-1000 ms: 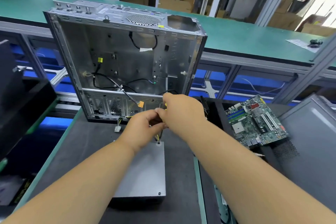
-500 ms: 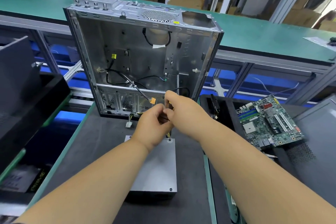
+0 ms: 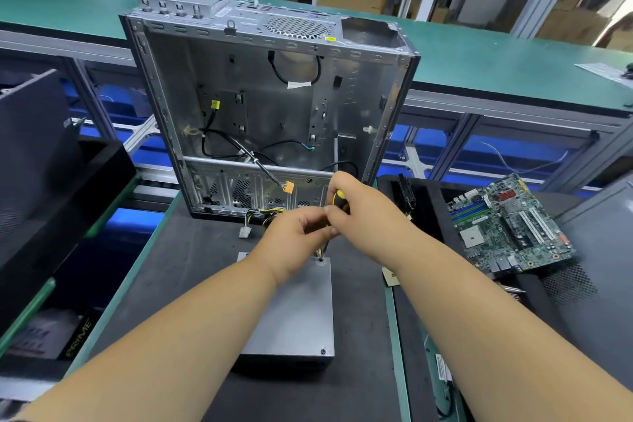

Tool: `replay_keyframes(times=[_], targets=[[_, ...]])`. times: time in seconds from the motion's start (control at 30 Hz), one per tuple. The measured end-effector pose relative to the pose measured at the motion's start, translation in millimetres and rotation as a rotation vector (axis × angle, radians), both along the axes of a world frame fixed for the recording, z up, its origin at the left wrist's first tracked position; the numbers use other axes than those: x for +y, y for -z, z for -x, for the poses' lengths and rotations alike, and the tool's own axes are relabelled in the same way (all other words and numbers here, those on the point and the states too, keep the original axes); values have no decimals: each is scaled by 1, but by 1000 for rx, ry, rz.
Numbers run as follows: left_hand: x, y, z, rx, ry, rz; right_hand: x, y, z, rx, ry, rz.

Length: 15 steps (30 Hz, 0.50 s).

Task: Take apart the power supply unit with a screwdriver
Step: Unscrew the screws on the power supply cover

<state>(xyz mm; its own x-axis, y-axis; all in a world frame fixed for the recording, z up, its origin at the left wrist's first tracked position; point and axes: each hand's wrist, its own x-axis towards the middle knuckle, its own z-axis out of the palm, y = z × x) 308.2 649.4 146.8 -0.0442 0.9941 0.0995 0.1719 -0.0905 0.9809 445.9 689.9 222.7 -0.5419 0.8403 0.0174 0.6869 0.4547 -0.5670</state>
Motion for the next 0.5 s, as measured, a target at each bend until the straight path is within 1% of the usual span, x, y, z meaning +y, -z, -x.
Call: replay_keyframes(times=[0.13,0.2,0.27,0.37,0.5], targets=[[0,2,1,-25,-58,38,-6,6,6,-39,98,-127],[2,-1,3,-2,-59,61,-6,7,9,-110,143,-206],[4,-5,3,-13,-32,72,-3,8,11,-161,162,-230],[7,-9,1,-50,-6,95,2,6,12,-138,128,-151],[10,-8,2,-84,-75,130,9,-3,10,-72,-38,-7]])
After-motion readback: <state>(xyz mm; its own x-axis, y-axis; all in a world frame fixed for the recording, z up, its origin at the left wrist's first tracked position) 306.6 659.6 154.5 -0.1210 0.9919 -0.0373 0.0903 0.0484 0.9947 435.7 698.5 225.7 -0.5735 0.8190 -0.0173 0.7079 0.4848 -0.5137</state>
